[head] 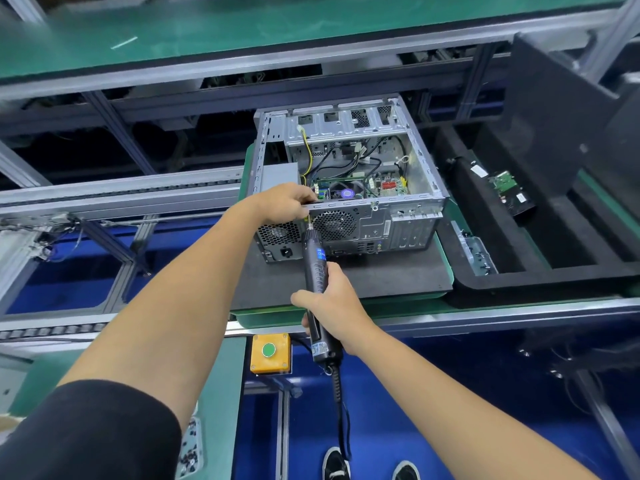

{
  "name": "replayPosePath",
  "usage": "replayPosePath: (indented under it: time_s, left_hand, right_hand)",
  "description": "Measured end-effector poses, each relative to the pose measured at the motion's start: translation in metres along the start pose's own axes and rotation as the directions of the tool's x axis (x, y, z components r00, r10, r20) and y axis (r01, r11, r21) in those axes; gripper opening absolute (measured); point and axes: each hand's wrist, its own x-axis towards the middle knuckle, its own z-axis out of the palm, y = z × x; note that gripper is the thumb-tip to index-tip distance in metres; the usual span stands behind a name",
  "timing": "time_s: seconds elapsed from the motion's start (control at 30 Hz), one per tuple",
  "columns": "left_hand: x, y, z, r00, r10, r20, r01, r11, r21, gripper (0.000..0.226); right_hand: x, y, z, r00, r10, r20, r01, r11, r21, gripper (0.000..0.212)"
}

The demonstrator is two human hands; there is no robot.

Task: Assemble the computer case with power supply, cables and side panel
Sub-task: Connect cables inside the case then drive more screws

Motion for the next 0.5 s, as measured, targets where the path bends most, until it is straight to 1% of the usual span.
replayPosePath:
  time_s: [0.13,0.27,0.37,0.5]
  left_hand:
    - [-0.0021,-0.0021,-0.0017,0.999,0.048,-0.017,-0.047,0.996,0.072,0.03]
    - [-0.0017,-0.0027,-0.0016,0.998,0.062,-0.018,-0.061,0.994,0.086,0.027]
    - [-0.002,-0.0023,-0.0019,0.998,0.056,-0.015,-0.055,0.997,0.051,0.028]
    - [-0.0002,-0.0042,-0.0021,0.999,0.044,0.001,-0.044,0.999,-0.022,0.032]
  right_hand:
    - [-0.0003,-0.0005,0.0009,1.0,-0.003,0.003,0.003,1.0,-0.002,0.031]
    - [0.0002,0.0017,0.0023,1.0,-0.005,-0.006,0.005,1.0,-0.018,0.032]
    - [-0.0007,0.0012,0.0009,1.0,0.004,-0.006,-0.005,1.0,-0.028,0.037]
    - [-0.0026,-0.0005,-0.0054,0.999,0.018,0.032,-0.019,0.999,0.038,0.036]
